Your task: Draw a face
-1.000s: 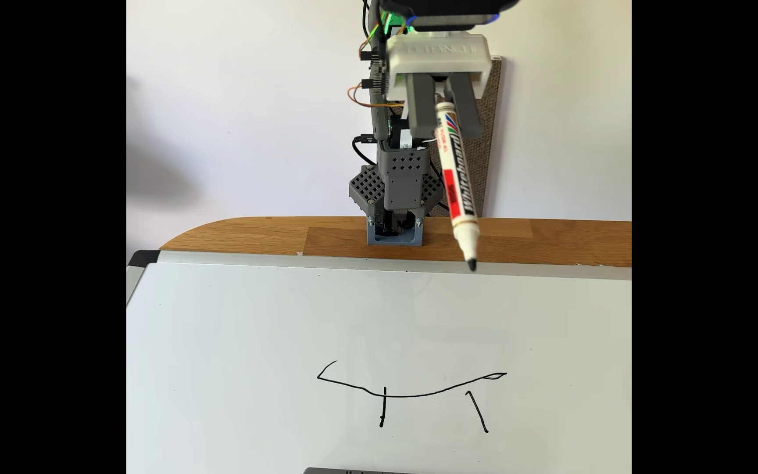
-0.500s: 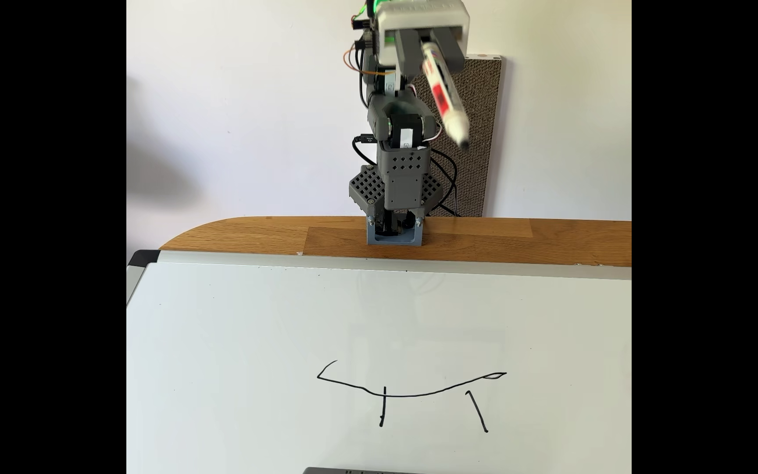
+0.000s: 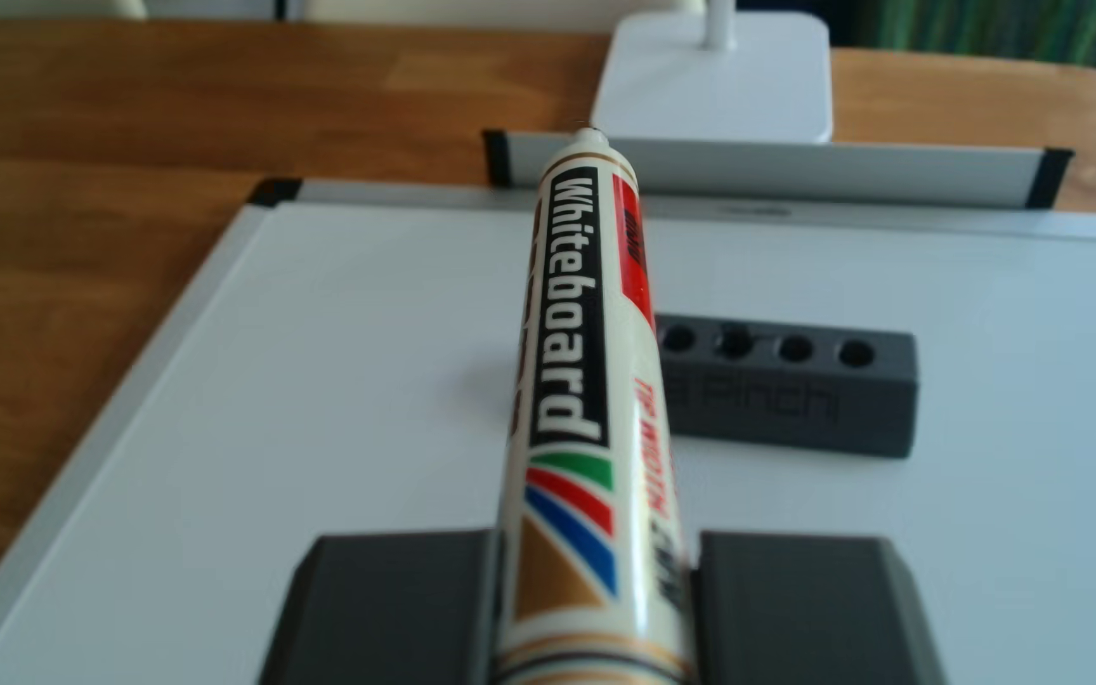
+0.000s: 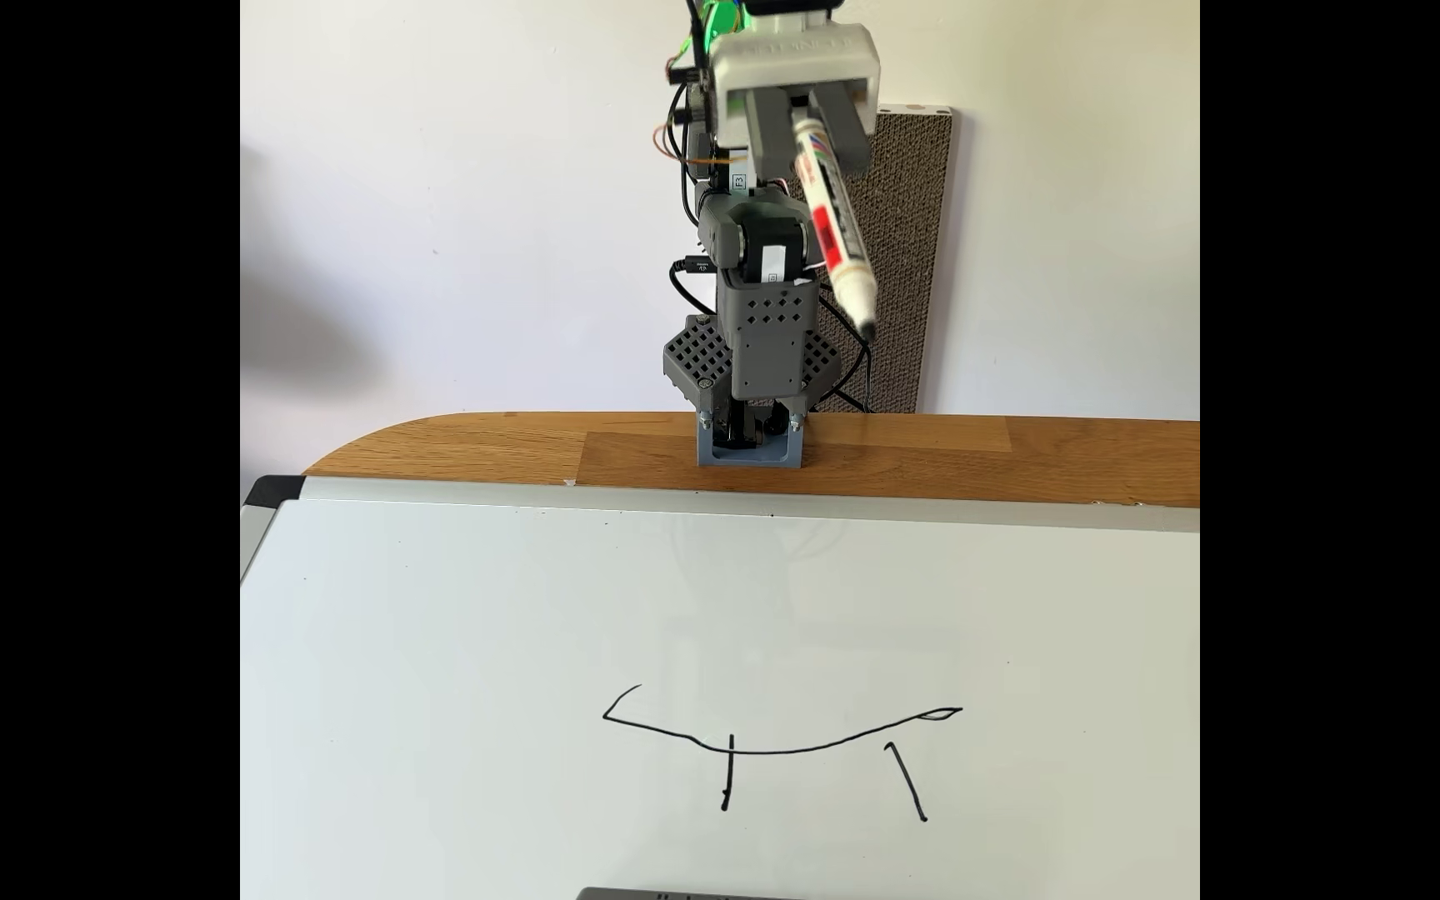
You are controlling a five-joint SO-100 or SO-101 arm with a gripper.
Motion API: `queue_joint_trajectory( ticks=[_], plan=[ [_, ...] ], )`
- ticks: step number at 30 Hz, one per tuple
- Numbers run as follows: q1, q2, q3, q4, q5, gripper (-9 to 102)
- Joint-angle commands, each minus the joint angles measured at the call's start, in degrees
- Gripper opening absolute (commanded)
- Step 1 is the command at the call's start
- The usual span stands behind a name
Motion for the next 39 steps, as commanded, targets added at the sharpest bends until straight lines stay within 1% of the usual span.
queue_joint_trajectory(
  ticks=[1,4,8,10,26,28,30,35,39],
  plan=[
    [0.3,3.7,-3.0,0.3,-0.1,-1],
    [1.0,3.7,-3.8,0.7,0.2,-1],
    [0.4,3.7,-8.0,5.4,0.4,-1],
    [0.7,3.7,-8.8,6.2,0.4,-1],
    [0.4,3.7,-8.4,6.2,0.3,0],
    [0.4,3.7,-8.4,6.2,0.4,4],
    [0.4,3.7,-8.6,6.2,0.4,11],
    [0.8,3.8,-9.1,6.3,0.4,36],
    [1.0,4.0,-9.2,6.0,0.2,50]
  ],
)
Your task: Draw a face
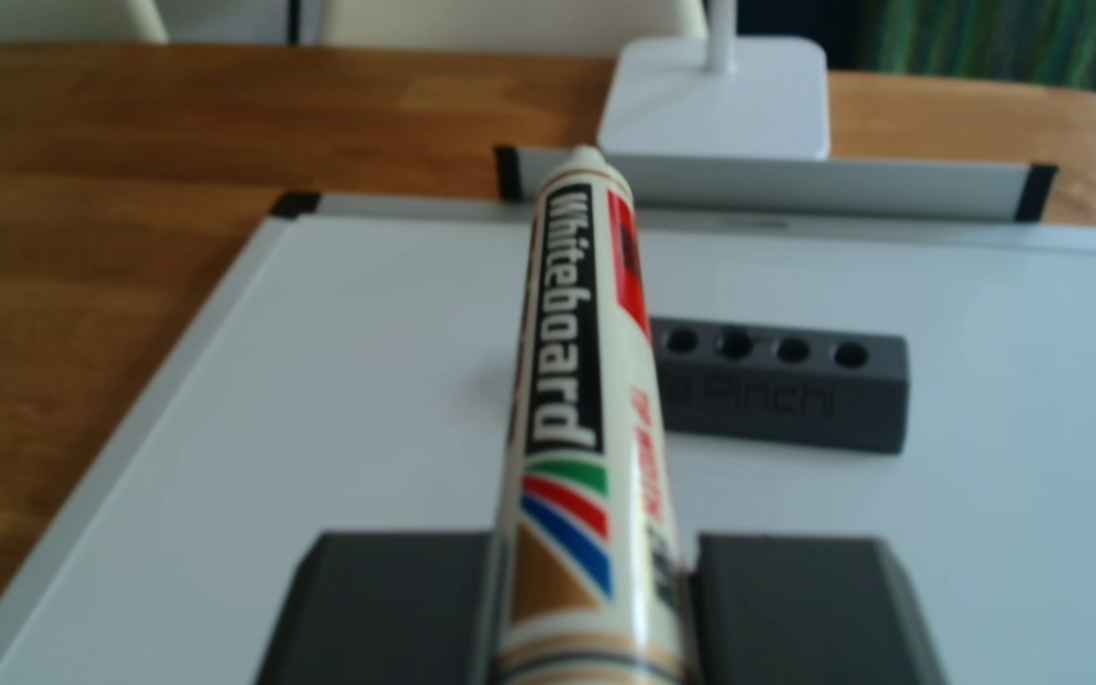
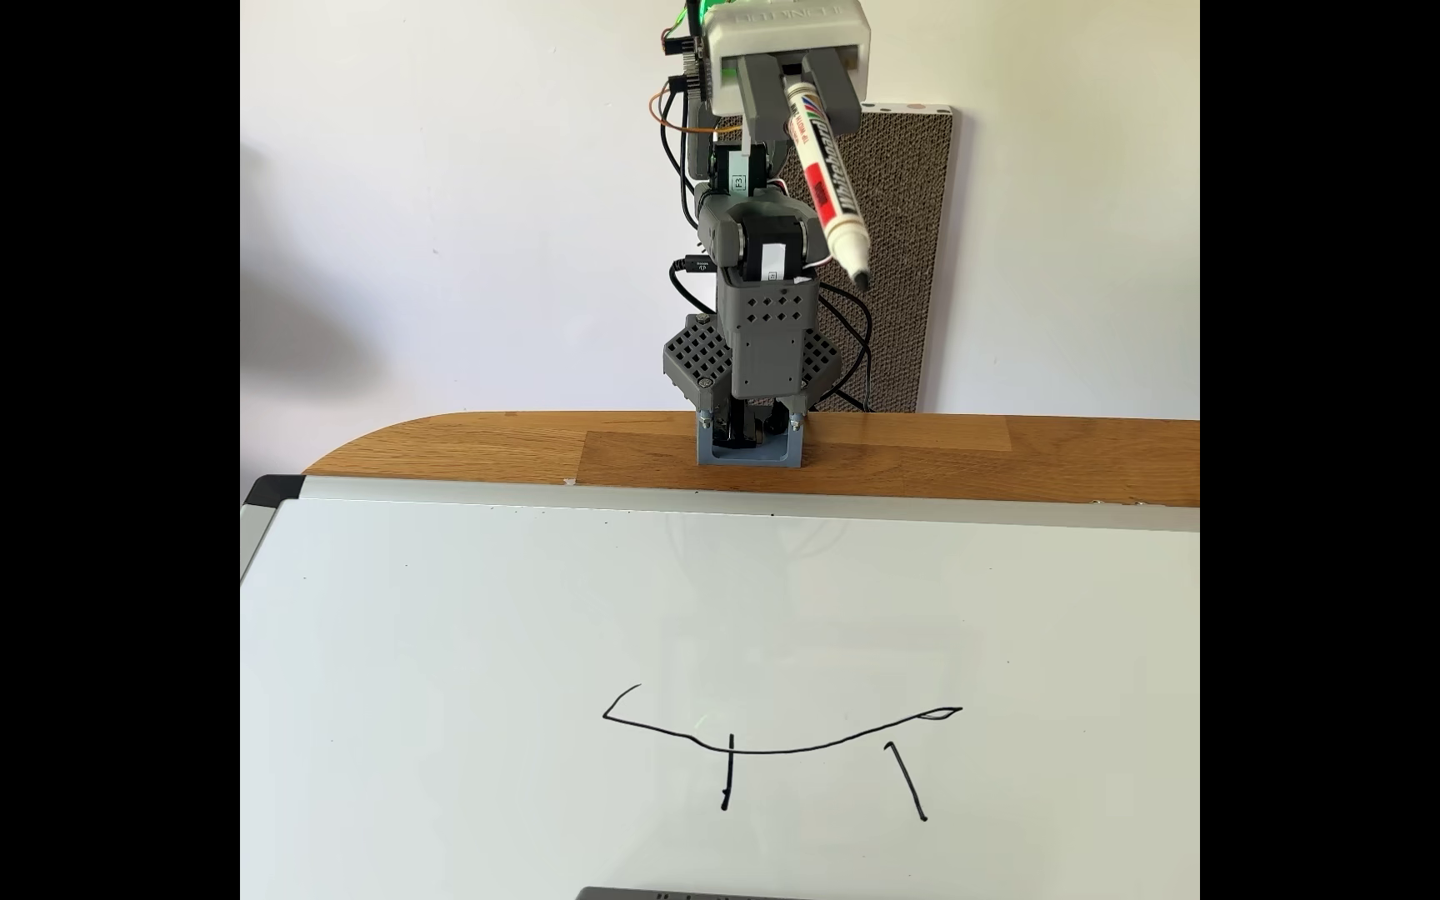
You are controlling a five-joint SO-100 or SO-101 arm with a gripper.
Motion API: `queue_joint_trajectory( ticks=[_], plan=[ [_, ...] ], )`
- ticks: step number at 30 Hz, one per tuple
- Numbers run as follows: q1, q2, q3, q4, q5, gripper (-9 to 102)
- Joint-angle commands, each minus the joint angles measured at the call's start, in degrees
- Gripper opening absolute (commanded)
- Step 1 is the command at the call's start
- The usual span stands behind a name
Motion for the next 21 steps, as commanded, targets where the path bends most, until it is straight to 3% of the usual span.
queue_joint_trajectory(
  ticks=[1,12,21],
  plan=[
    [0.4,4.0,-2.3,-0.7,0.1,54],
    [0.4,4.0,-2.6,-0.9,0.2,83],
    [0.4,4.0,-2.5,-3.3,0.2,99]
  ],
)
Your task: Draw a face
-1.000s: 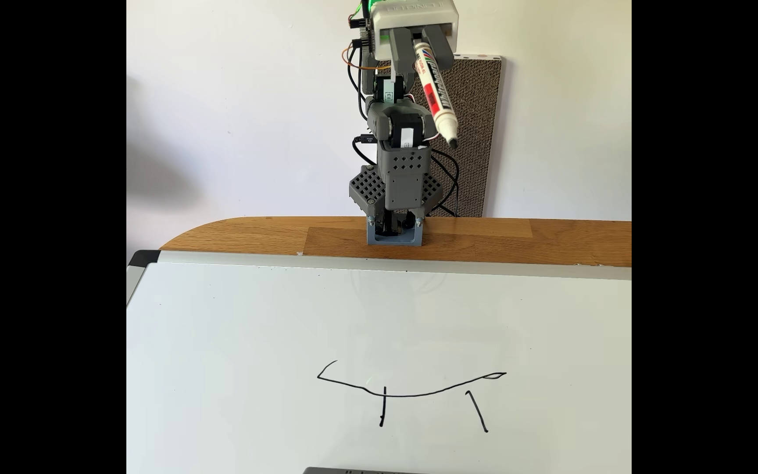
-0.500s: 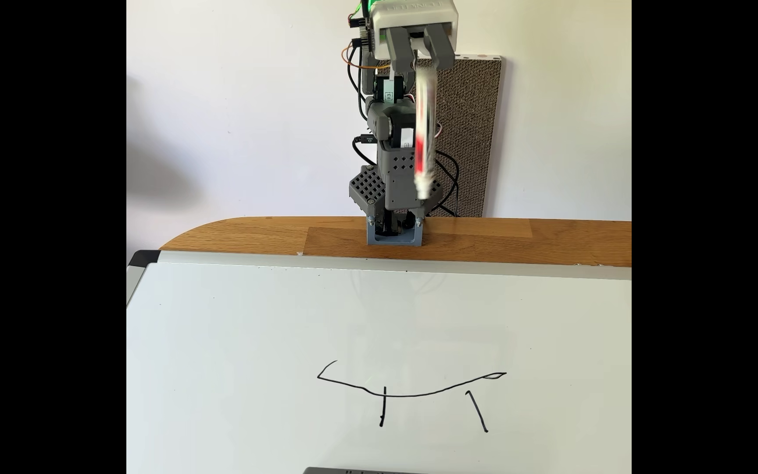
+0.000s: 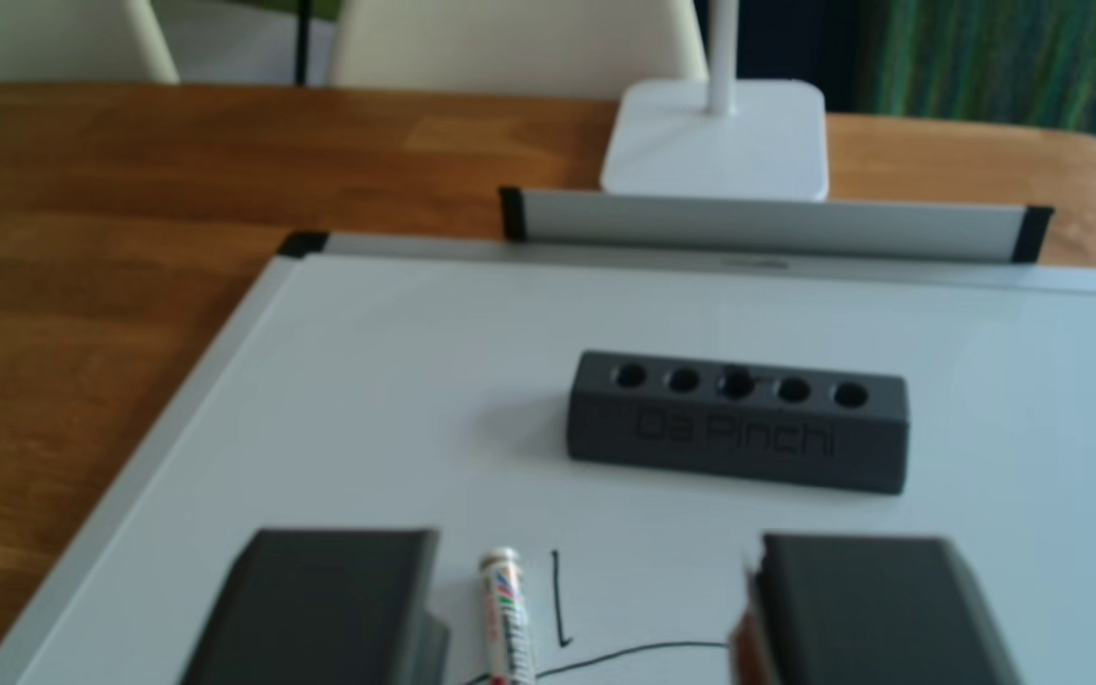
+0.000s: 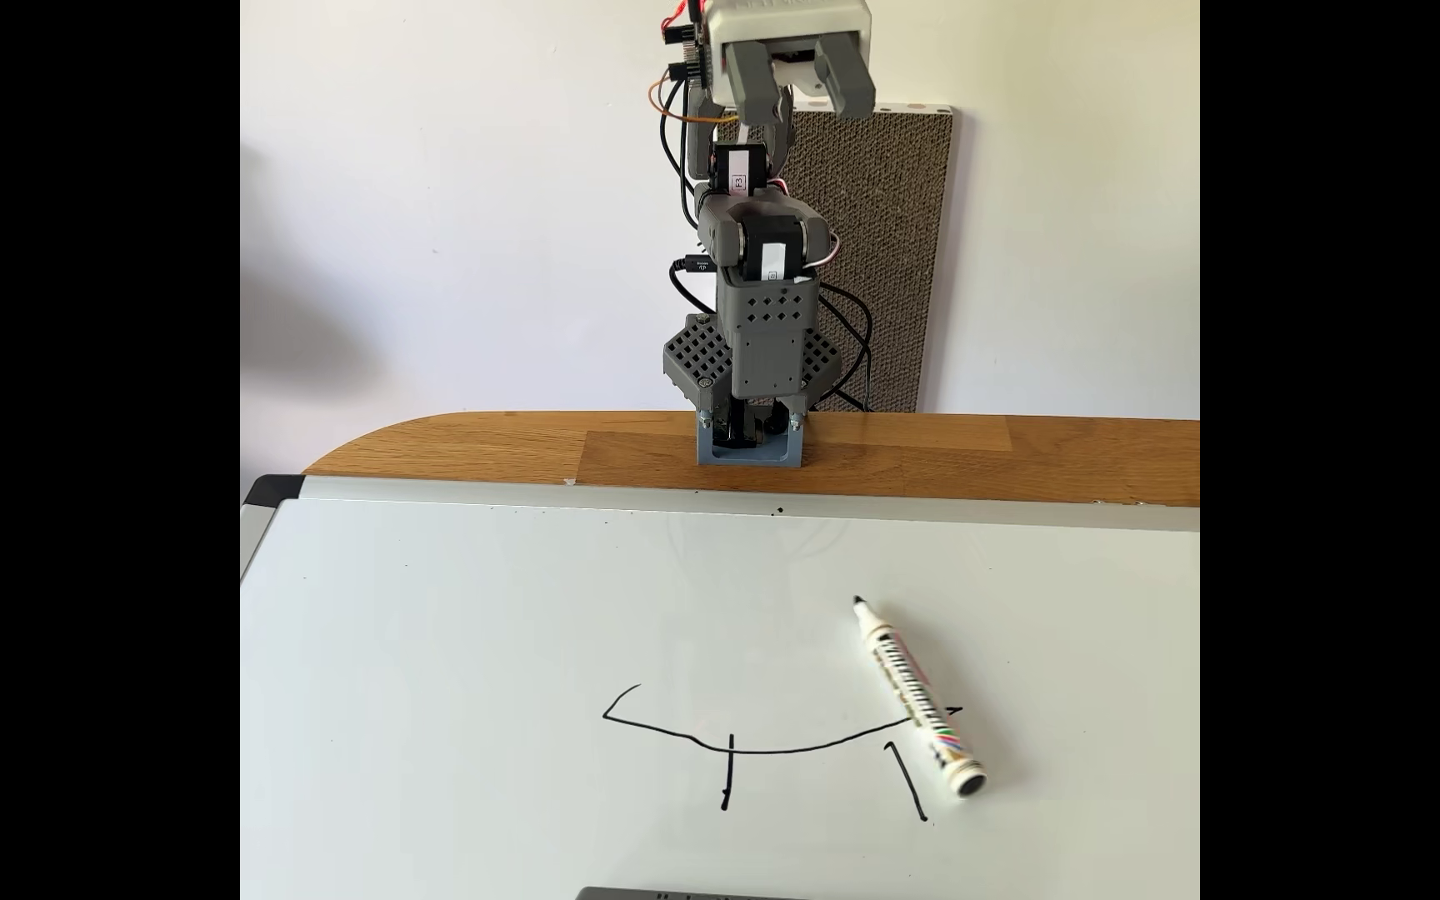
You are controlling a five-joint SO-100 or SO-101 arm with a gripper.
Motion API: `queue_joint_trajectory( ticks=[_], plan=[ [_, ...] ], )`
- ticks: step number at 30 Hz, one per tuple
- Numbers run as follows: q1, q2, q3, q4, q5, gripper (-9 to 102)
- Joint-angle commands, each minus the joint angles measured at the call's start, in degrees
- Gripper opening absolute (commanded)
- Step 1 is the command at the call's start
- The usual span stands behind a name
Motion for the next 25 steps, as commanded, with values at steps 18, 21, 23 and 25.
queue_joint_trajectory(
  ticks=[18,21,23,25],
  plan=[
    [0.4,4.0,-1.6,2.0,-0.3,99],
    [0.4,4.0,-1.6,2.0,-0.3,99],
    [0.4,4.0,-1.6,2.0,-0.3,99],
    [0.4,4.0,-1.6,2.0,-0.3,99]
  ],
)
